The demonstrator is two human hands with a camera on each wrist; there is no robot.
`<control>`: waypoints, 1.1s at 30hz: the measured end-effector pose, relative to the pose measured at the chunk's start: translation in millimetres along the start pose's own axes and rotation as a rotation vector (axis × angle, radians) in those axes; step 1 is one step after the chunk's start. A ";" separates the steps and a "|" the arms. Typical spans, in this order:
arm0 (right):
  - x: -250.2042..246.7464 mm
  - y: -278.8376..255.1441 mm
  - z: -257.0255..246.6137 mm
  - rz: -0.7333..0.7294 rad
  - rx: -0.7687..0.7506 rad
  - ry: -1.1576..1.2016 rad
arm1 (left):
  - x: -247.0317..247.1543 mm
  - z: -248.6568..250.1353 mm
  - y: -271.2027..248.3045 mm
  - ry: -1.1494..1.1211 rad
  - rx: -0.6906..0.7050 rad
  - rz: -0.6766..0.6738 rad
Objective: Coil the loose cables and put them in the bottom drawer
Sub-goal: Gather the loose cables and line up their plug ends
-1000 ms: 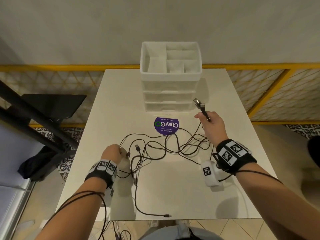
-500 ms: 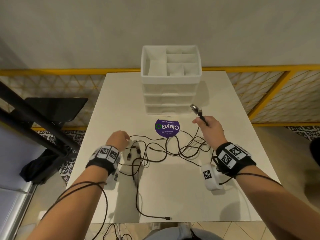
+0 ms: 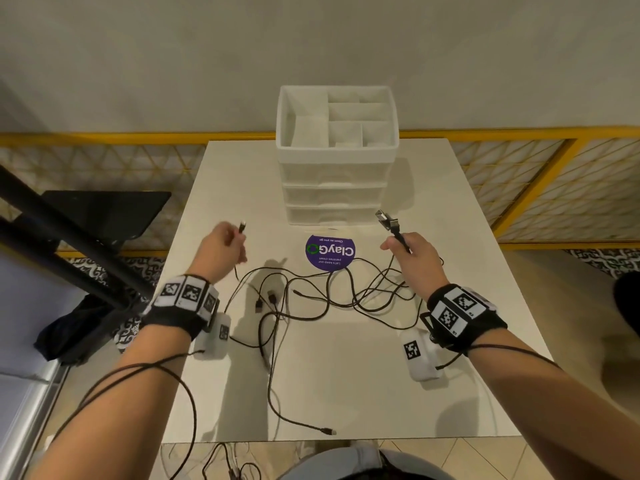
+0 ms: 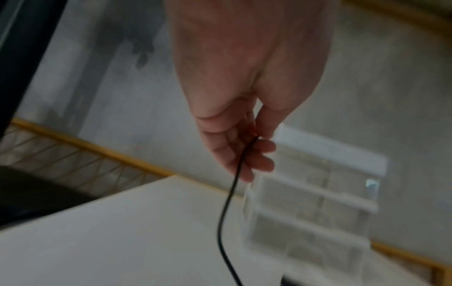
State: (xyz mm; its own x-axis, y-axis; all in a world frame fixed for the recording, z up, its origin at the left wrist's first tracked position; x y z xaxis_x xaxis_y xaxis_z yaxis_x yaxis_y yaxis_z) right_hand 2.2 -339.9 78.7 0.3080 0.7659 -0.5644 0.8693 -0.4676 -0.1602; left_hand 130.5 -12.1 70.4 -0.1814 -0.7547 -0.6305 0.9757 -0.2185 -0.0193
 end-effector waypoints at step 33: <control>21.0 -27.6 -78.1 -0.232 -0.186 0.488 | 77.7 182.0 -27.0 -0.620 0.264 -0.297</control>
State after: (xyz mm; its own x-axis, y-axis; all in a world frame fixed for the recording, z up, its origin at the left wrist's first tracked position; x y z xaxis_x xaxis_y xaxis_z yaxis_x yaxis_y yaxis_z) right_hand 14.9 -276.5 134.5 0.2050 0.9750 -0.0853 0.9754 -0.2108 -0.0651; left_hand 67.6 -177.4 163.1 -0.5460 -0.8347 -0.0721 0.8266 -0.5507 0.1162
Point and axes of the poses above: each hand's wrist, its own y-axis towards the middle knuckle, its own x-axis out of the palm, z = x × y, the point moved 9 cm from there along y, towards the middle knuckle, and after that the axes turned 8 degrees about x, right-handed, at the moved point
